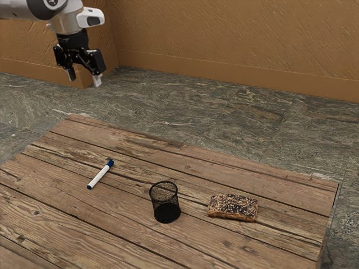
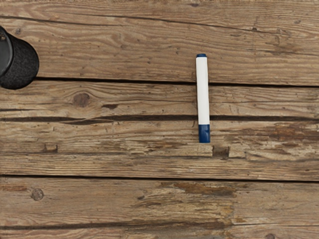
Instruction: Put the marker into the pen holder.
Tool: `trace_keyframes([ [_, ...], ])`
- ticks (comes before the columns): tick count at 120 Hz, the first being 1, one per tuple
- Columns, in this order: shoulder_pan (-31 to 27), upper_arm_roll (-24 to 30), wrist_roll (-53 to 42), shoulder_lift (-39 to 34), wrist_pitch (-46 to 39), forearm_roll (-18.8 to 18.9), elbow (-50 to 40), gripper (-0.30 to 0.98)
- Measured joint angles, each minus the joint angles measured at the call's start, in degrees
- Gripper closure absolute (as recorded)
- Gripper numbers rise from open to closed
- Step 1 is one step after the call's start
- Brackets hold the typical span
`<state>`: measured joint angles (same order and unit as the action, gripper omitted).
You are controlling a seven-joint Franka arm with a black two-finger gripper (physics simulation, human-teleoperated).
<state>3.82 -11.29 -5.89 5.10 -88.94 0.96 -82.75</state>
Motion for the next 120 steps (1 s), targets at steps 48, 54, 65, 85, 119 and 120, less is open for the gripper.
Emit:
trace_keyframes([
  [48, 0.27, 0.23, -1.1, 0.64, -2.58, -0.39, -5.35, 0.0],
  [54, 0.39, 0.17, -1.19, -0.73, -6.16, -0.42, -12.45, 0.0],
  [65, 0.13, 0.1, -1.18, -0.77, -12.67, -0.4, -20.47, 0.0],
  [85, 0.3, -0.33, -0.9, 1.8, -22.81, -0.09, -28.22, 0.0],
  [119, 0.0, -4.83, -2.61, 7.08, -34.3, -0.48, -32.64, 0.0],
  [120, -0.03, -4.96, -2.85, 7.3, -34.68, -0.5, -32.61, 0.0],
])
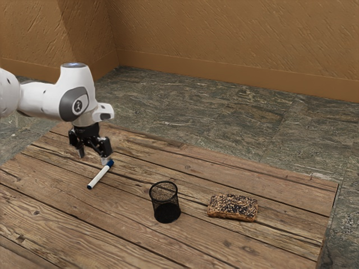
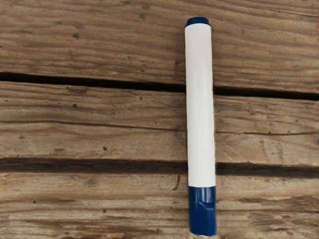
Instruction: Put the marker into the pen holder.
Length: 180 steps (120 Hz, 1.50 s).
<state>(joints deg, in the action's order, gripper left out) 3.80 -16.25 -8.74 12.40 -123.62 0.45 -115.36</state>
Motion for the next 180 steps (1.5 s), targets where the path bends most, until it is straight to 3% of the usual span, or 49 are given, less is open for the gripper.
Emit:
trace_keyframes([
  [61, -0.11, -1.82, -9.7, 12.48, -8.4, -5.37, 5.56, 0.0],
  [128, -2.54, -1.91, -14.18, 19.96, -2.4, -9.1, 14.54, 0.06],
  [148, -2.65, -1.89, -14.91, 20.81, -1.51, -9.43, 15.75, 0.14],
  [180, -2.65, -1.85, -15.74, 21.49, -0.99, -9.66, 16.41, 0.4],
])
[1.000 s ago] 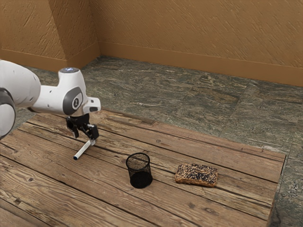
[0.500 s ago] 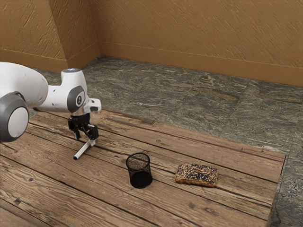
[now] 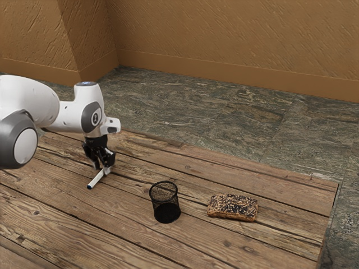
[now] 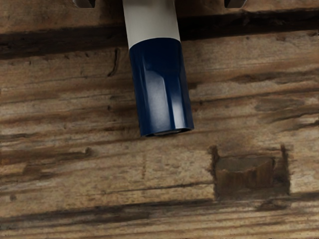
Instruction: Put the marker into the pen holder.
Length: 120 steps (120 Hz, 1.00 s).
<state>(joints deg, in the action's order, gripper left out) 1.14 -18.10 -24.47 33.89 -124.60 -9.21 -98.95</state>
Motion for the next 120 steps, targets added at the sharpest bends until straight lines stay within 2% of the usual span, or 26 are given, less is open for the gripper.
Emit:
trace_keyframes([
  [19, 0.0, 0.08, -0.35, 0.24, -0.13, -0.03, 0.05, 0.53],
  [37, 0.0, 0.09, -0.64, 0.2, -0.28, 0.02, 0.13, 0.6],
  [120, 0.1, 0.29, -0.83, 0.13, -0.69, 0.46, 0.14, 0.7],
])
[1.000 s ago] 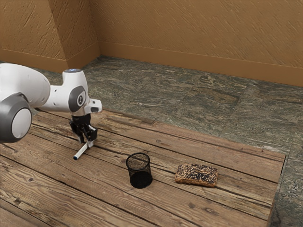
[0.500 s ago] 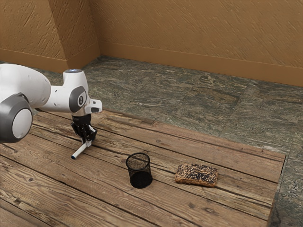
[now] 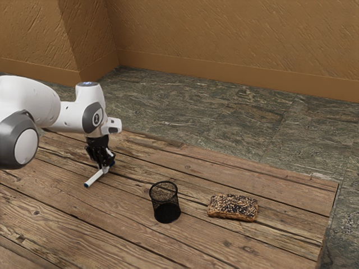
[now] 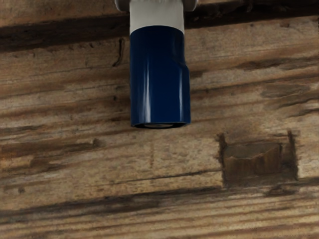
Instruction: Put the marker into the pen holder.
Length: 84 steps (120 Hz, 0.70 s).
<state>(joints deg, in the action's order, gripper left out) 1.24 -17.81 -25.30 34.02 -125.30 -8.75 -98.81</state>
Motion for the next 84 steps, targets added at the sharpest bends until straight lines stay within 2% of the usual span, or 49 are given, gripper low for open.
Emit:
trace_keyframes([
  [14, 0.28, 0.7, 0.13, -3.25, -0.15, 0.25, -0.51, 0.71],
  [28, 0.49, 5.17, 0.33, -13.36, -4.5, 0.62, -7.61, 0.71],
  [49, 0.35, 12.86, 0.63, -27.78, -22.13, 0.99, -23.91, 0.71],
  [71, 2.19, 19.68, 0.35, -36.27, -37.5, 0.61, -32.92, 0.7],
  [84, 2.06, 22.64, 0.02, -38.54, -44.83, 0.17, -37.72, 0.69],
])
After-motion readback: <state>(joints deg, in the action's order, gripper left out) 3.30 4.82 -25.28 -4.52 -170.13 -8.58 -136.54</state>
